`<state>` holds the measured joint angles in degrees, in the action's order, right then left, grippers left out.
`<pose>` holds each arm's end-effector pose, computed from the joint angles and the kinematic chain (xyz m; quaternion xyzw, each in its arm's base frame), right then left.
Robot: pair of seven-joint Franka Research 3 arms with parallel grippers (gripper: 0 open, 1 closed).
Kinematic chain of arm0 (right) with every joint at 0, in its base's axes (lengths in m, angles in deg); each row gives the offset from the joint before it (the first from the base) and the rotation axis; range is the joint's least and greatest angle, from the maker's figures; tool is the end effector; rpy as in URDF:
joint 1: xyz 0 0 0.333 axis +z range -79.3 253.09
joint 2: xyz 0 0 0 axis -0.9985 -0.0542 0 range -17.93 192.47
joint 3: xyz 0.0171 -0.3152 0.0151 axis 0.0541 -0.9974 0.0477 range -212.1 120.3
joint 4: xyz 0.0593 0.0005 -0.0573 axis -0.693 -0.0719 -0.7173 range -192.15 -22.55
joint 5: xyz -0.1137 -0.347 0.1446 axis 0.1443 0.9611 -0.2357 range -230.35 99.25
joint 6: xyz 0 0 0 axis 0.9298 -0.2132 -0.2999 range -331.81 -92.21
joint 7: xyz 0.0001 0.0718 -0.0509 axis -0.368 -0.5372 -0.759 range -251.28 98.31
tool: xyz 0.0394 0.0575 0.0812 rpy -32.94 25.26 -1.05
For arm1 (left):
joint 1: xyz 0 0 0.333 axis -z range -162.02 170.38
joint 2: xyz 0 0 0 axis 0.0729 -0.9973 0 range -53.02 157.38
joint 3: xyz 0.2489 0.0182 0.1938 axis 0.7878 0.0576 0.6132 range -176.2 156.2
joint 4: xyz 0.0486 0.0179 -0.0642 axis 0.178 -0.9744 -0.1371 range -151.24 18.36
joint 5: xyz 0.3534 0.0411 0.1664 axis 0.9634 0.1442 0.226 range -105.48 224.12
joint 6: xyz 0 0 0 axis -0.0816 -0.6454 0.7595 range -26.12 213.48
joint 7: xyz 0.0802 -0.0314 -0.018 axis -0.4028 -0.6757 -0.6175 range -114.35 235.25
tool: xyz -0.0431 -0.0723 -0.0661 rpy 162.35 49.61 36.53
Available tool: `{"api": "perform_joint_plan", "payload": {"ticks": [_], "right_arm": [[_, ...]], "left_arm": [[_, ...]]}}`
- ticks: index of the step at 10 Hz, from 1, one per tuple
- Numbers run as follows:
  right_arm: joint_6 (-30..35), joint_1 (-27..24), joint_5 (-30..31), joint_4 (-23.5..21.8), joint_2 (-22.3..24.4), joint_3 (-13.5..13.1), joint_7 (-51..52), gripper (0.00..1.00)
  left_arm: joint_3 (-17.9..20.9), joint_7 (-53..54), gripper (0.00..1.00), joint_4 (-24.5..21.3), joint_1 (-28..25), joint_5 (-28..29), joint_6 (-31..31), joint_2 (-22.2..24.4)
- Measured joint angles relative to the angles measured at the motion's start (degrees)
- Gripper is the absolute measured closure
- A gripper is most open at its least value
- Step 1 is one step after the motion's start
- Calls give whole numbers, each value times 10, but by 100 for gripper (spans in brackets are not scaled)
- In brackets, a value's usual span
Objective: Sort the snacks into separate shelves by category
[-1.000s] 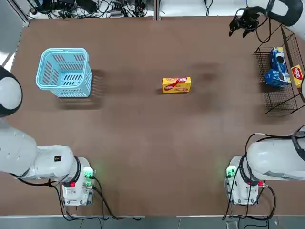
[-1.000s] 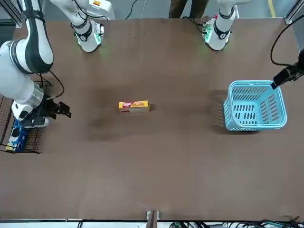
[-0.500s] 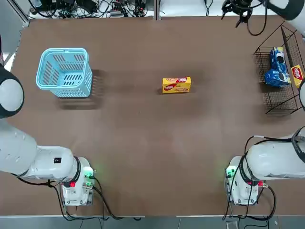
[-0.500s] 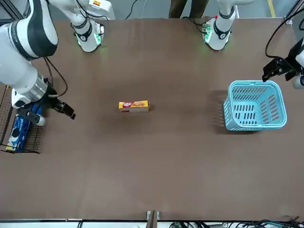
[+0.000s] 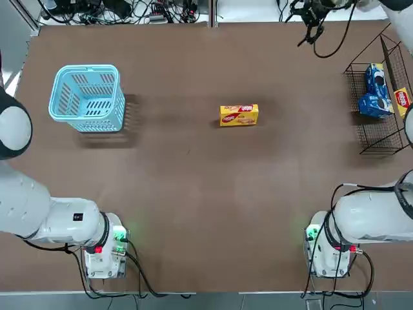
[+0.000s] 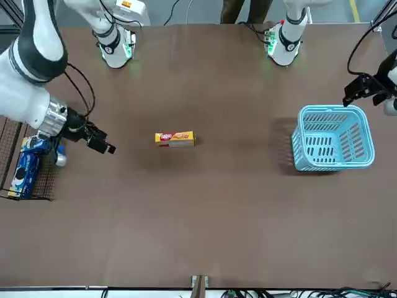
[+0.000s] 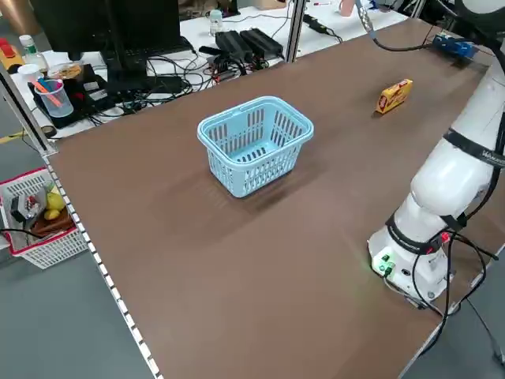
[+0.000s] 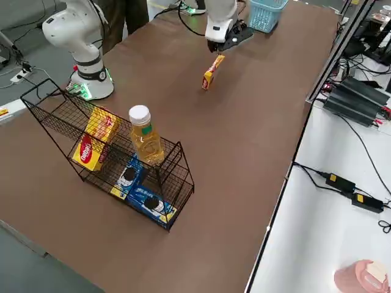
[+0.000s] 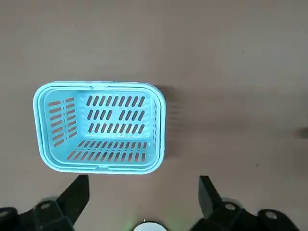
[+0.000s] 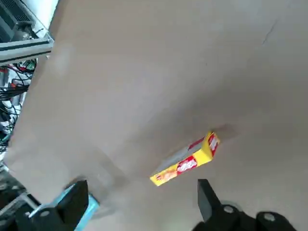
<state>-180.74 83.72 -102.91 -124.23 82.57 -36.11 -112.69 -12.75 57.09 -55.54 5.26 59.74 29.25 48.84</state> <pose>0.5797 0.1032 0.4736 -0.8813 0.3645 0.1050 0.2818 0.5542 -0.0354 0.6542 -0.9996 0.0037 0.0292 0.0040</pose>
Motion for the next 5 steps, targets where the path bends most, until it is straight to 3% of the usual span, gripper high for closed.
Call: {"api": "perform_joint_plan", "payload": {"ticks": [5], "right_arm": [[-2,-14,-193,-64,-57,-5,-85,0]], "left_arm": [[-18,0,0,0,8,0,0,-4]]}}
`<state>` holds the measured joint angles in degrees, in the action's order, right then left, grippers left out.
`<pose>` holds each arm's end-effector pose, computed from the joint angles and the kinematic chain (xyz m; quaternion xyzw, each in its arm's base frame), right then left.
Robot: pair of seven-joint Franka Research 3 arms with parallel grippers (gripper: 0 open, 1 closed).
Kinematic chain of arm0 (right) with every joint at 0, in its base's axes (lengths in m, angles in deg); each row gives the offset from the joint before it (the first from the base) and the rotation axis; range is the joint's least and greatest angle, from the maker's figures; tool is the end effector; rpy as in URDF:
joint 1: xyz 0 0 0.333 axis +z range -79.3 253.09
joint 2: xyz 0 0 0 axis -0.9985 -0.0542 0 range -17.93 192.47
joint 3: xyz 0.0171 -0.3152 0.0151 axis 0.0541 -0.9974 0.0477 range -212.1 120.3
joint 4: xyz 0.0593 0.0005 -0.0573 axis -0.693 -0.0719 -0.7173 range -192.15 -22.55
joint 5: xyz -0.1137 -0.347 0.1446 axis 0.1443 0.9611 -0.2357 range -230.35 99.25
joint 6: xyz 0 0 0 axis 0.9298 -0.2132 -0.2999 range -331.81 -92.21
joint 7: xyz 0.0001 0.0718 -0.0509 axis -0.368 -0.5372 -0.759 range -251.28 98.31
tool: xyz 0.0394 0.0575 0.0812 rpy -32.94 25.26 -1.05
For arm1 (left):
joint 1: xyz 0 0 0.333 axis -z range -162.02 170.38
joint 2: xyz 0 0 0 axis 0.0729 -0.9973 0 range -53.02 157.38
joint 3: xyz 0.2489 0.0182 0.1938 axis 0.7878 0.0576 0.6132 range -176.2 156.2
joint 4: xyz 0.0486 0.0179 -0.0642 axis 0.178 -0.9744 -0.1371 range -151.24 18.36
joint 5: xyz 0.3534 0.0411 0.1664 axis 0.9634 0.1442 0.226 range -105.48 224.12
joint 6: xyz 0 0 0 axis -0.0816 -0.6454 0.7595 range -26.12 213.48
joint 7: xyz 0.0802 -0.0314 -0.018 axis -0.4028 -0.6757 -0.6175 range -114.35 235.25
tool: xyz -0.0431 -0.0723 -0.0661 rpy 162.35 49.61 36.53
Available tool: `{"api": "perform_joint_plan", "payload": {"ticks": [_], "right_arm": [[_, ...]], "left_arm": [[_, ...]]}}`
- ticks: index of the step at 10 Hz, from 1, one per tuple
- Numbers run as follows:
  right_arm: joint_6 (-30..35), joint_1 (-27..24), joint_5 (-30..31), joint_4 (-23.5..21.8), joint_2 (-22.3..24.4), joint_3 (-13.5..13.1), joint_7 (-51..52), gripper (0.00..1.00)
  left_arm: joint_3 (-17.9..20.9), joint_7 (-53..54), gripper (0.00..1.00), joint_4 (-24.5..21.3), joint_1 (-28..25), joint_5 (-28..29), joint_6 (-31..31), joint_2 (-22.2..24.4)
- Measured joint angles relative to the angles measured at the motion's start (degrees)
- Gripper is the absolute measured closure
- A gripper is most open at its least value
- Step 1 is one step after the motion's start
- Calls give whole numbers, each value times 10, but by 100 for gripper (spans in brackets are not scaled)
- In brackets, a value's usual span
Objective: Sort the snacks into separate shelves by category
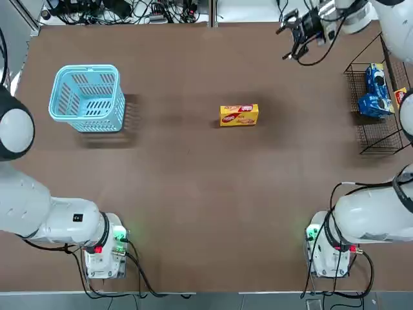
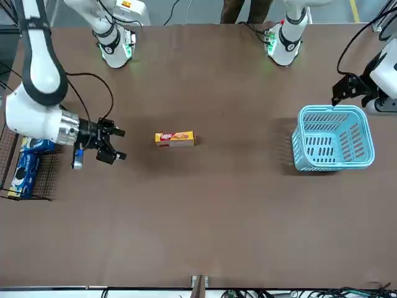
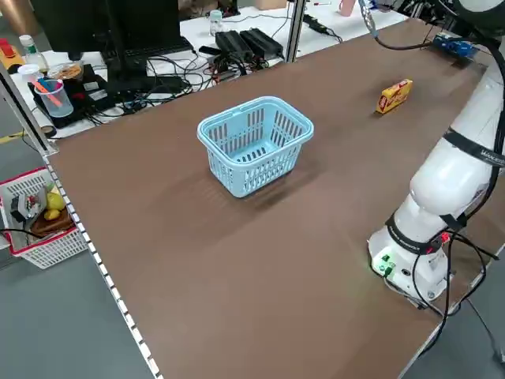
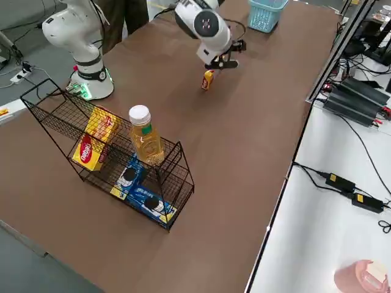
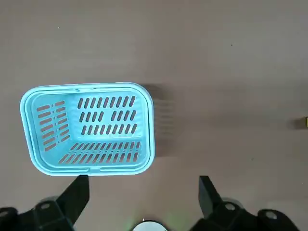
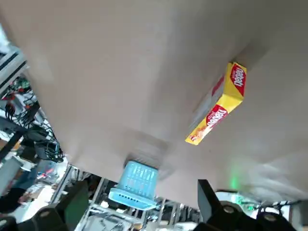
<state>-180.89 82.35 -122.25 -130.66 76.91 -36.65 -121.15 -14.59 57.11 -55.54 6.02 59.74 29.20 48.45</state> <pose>0.5749 0.0967 0.3790 -0.7374 0.5165 0.2583 0.3504 0.5542 -0.0599 0.6505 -0.9991 0.0265 0.0329 0.0038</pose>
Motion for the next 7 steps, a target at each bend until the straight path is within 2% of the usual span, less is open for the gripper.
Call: {"api": "perform_joint_plan", "payload": {"ticks": [7], "right_arm": [[9,-18,-140,-69,-69,0,82,0]], "left_arm": [[-2,0,0,0,0,0,0,0]]}}
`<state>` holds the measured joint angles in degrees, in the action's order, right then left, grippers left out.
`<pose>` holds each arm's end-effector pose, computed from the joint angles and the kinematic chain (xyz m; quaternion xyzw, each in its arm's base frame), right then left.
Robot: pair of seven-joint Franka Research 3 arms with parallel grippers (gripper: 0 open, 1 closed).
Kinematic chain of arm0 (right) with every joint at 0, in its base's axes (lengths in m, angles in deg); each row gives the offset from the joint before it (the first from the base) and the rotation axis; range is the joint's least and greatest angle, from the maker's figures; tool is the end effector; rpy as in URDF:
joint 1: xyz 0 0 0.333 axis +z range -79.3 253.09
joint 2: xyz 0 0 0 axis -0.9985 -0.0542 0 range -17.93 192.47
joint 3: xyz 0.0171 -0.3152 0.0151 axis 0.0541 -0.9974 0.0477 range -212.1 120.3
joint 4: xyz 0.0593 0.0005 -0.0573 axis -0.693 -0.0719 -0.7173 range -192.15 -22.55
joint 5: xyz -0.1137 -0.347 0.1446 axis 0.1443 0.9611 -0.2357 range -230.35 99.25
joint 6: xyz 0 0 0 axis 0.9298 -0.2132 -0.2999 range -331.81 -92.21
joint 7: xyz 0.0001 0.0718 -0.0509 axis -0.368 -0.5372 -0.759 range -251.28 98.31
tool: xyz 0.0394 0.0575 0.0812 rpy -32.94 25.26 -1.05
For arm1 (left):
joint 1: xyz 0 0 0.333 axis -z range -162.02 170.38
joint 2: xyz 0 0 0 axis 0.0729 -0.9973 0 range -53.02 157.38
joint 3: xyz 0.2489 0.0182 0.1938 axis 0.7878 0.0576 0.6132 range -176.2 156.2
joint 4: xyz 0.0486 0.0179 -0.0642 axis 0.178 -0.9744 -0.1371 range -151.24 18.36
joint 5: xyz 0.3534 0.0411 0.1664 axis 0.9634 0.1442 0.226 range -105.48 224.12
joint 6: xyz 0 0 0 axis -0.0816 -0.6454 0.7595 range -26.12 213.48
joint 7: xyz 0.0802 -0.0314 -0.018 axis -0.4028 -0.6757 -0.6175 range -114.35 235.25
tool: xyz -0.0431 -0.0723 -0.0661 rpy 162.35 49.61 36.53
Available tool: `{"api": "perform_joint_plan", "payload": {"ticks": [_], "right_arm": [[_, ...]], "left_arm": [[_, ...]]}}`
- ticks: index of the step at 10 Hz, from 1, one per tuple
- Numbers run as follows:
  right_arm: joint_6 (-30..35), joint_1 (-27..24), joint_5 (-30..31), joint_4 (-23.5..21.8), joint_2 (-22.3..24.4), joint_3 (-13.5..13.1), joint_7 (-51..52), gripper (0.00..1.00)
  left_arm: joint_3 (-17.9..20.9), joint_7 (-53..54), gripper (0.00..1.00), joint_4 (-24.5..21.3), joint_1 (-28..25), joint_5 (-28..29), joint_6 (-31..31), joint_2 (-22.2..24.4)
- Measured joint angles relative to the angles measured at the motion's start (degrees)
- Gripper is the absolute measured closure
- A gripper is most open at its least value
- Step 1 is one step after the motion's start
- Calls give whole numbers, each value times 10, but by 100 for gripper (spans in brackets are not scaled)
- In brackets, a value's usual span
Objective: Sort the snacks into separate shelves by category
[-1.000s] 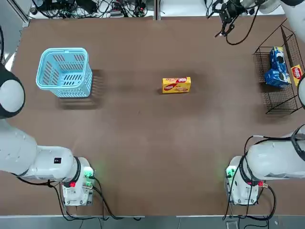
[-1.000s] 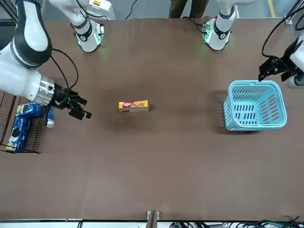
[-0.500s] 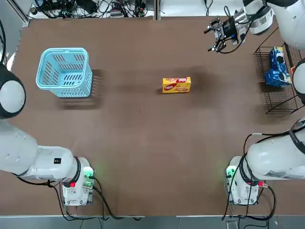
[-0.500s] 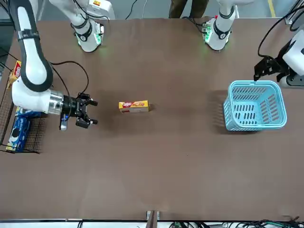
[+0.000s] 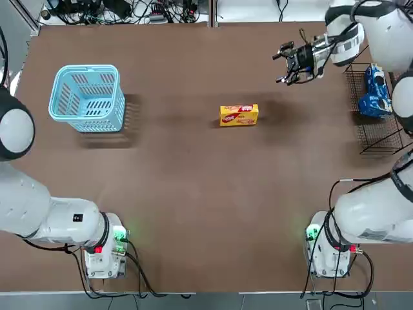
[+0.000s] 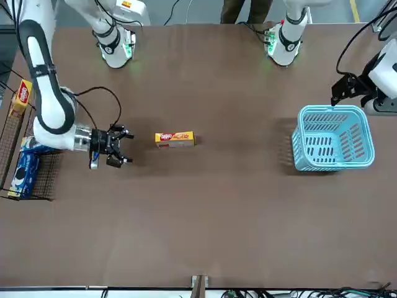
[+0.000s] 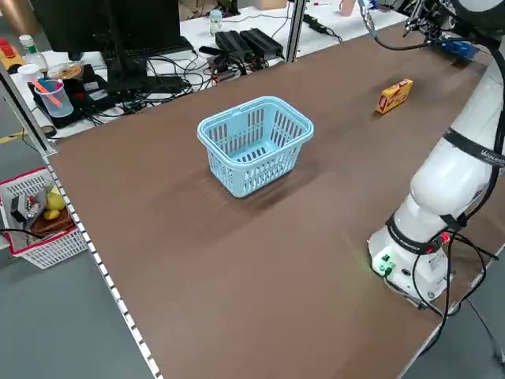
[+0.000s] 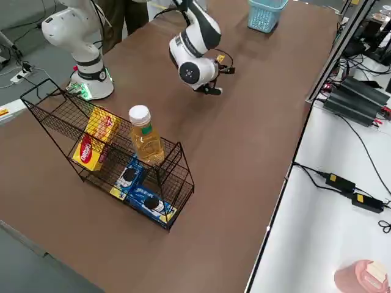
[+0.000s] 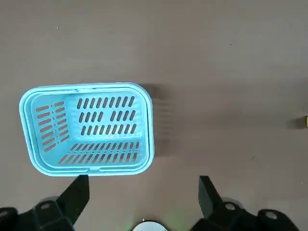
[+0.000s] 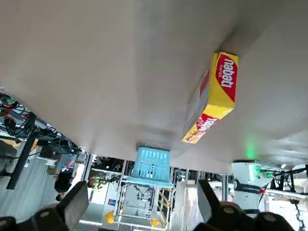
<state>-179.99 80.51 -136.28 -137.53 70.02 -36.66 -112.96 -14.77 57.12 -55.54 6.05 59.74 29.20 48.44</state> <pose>0.5487 0.0870 0.2736 -0.6514 0.5492 0.3414 0.3969 0.5540 -0.0619 0.6504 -0.9990 0.0285 0.0330 0.0038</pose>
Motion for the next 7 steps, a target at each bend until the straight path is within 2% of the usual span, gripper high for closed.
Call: {"api": "perform_joint_plan", "payload": {"ticks": [2,7], "right_arm": [[7,-4,-22,-11,-17,0,9,0],[11,-22,-24,-13,-20,-1,38,0]], "left_arm": [[0,0,0,0,0,0,0,-1],[0,0,0,0,0,0,0,-15]]}}
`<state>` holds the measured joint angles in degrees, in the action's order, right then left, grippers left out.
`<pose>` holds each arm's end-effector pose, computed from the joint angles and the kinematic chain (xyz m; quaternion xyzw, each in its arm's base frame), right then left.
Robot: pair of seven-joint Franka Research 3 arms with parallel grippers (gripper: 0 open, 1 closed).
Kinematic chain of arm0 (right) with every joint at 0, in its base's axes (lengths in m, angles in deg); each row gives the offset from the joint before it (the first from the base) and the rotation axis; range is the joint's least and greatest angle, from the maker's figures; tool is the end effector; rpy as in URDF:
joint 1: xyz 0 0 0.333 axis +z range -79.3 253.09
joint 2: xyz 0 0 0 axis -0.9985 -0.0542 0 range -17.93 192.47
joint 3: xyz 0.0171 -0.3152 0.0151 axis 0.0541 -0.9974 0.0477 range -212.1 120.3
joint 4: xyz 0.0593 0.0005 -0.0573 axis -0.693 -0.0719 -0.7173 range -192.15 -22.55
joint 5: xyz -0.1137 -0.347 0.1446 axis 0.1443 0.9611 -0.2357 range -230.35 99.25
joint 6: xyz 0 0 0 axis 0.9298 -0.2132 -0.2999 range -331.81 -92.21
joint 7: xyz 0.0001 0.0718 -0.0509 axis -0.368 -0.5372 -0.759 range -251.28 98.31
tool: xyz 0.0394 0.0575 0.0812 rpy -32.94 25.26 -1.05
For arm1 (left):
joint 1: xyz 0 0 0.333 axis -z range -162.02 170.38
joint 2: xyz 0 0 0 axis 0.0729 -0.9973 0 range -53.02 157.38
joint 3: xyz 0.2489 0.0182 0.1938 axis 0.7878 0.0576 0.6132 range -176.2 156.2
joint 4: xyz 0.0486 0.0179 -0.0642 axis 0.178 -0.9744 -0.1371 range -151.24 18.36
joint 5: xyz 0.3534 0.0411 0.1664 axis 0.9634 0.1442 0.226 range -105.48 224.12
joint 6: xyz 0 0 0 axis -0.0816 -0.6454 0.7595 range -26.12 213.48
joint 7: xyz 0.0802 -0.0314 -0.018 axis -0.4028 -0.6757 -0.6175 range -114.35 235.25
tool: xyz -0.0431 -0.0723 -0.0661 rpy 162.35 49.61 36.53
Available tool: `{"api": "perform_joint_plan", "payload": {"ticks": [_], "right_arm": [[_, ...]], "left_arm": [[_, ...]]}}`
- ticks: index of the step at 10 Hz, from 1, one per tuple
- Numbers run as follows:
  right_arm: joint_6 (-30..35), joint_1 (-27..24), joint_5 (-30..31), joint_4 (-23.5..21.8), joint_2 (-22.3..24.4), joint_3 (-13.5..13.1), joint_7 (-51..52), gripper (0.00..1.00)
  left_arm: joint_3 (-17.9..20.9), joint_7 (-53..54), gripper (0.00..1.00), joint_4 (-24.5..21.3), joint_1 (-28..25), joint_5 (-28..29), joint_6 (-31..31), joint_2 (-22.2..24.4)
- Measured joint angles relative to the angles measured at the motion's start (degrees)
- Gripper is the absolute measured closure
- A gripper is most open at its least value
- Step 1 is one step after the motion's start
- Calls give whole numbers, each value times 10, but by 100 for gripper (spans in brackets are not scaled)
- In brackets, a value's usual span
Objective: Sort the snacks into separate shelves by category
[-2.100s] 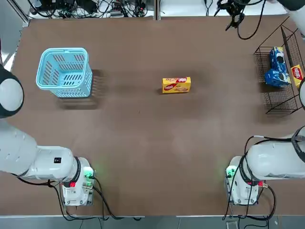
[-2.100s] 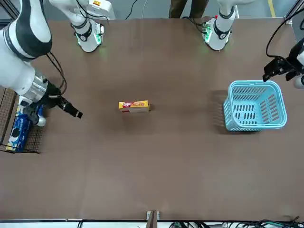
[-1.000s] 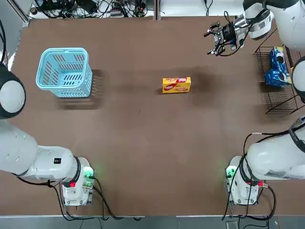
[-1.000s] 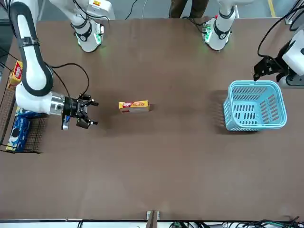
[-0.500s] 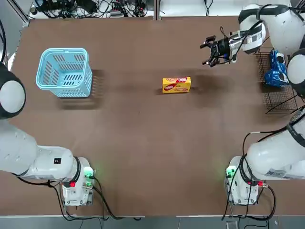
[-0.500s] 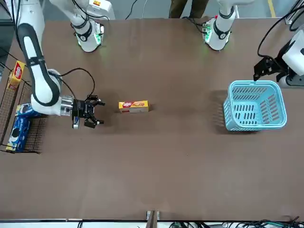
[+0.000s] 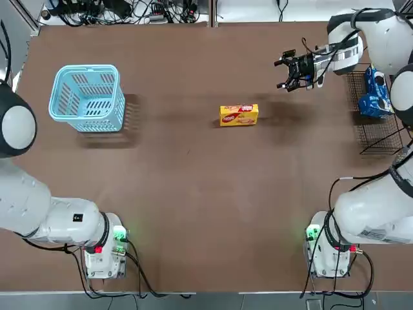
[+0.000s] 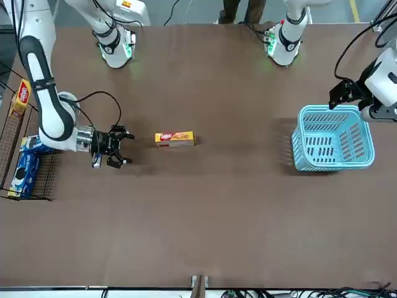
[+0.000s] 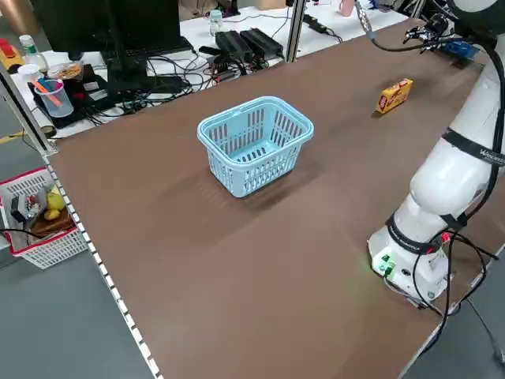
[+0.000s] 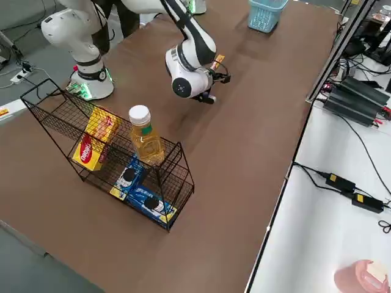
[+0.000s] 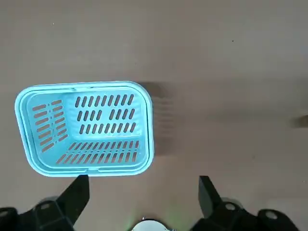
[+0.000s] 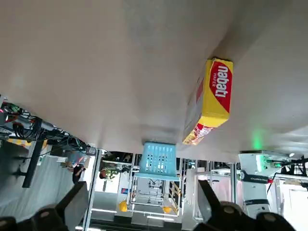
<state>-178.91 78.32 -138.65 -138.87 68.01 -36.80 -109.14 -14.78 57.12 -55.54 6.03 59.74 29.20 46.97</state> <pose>0.5417 0.0683 0.2485 -0.6332 0.5528 0.3489 0.4144 0.5620 -0.0620 0.6360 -0.9985 0.0284 0.0458 0.0038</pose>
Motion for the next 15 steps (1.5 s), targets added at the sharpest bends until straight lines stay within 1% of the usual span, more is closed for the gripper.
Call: {"api": "perform_joint_plan", "payload": {"ticks": [3,6,7,10,13,15], "right_arm": [[-5,-1,-1,-6,-10,-1,27,0],[-13,-1,-6,-11,-43,-1,37,1],[-16,-1,-16,-13,-55,-1,38,3],[-33,2,-33,-21,-83,0,42,3],[-55,14,-55,-29,-98,1,55,3],[-56,16,-67,-33,-102,1,58,3]], "left_arm": [[0,0,0,0,0,0,0,-3],[0,0,0,0,0,0,0,-3],[0,0,0,0,0,0,0,-3],[0,0,0,0,0,0,0,-4],[0,0,0,0,0,0,0,-4],[0,0,0,0,0,0,0,-4]]}}
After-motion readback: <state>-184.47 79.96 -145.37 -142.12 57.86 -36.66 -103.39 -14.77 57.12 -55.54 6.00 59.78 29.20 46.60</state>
